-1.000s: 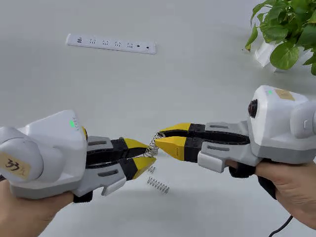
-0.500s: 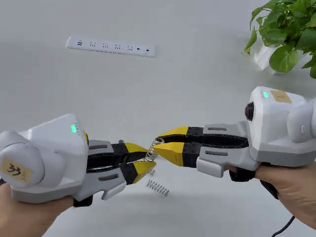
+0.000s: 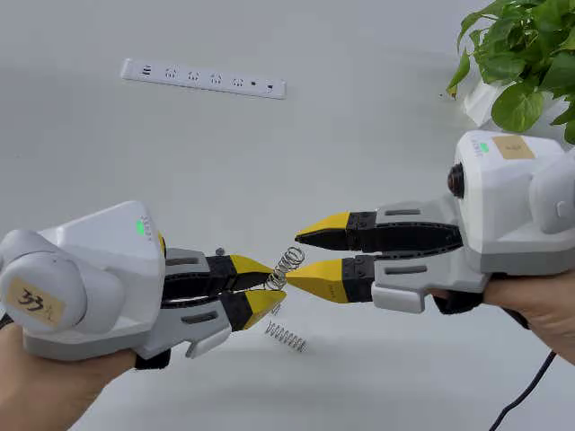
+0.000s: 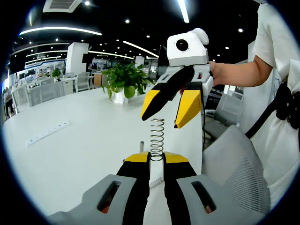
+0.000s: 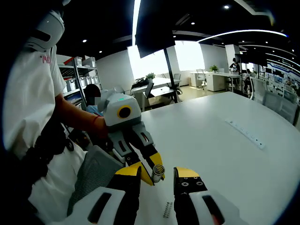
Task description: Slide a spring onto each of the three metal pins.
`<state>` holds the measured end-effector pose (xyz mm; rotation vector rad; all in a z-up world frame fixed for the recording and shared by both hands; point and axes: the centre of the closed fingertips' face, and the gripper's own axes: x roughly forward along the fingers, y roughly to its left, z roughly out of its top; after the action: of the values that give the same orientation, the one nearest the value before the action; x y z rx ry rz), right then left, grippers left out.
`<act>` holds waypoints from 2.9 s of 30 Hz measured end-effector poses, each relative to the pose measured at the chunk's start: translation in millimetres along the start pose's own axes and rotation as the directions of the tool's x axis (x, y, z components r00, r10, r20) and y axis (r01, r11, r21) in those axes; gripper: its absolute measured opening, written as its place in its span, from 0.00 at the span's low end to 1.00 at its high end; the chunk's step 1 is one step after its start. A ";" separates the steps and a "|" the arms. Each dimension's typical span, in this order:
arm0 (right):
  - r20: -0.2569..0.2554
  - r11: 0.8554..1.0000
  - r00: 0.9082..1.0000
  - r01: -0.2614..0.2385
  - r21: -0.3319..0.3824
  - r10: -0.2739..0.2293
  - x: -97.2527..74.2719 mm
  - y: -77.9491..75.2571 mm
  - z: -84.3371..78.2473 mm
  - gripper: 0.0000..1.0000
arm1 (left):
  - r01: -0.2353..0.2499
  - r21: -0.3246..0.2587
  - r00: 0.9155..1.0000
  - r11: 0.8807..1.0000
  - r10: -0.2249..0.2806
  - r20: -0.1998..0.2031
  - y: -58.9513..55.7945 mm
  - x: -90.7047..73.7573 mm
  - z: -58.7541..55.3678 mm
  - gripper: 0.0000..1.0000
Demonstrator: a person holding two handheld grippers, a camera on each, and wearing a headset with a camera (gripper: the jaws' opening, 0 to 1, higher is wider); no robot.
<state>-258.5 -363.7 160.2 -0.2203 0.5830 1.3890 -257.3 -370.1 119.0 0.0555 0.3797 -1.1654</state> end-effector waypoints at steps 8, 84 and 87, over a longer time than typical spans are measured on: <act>-0.203 0.979 0.974 -0.133 -0.151 0.101 3.9 5.2 0.2 0.26 | -0.001 0.010 1.000 1.000 0.001 0.003 0.5 0.3 0.3 0.06; -0.596 0.891 0.788 -0.373 -0.258 0.157 31.8 0.4 -18.5 0.07 | -0.024 -0.004 0.999 1.000 0.024 0.041 15.8 -21.1 -13.9 0.13; -0.590 0.900 0.794 -0.353 -0.255 0.144 33.9 -3.5 -14.4 0.07 | -0.055 -0.001 0.998 0.998 0.055 0.033 23.6 -32.2 -20.9 0.16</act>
<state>-256.5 -342.2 130.2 -0.8985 0.8665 1.6976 -252.4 -327.2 106.2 0.0465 0.3469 -1.1108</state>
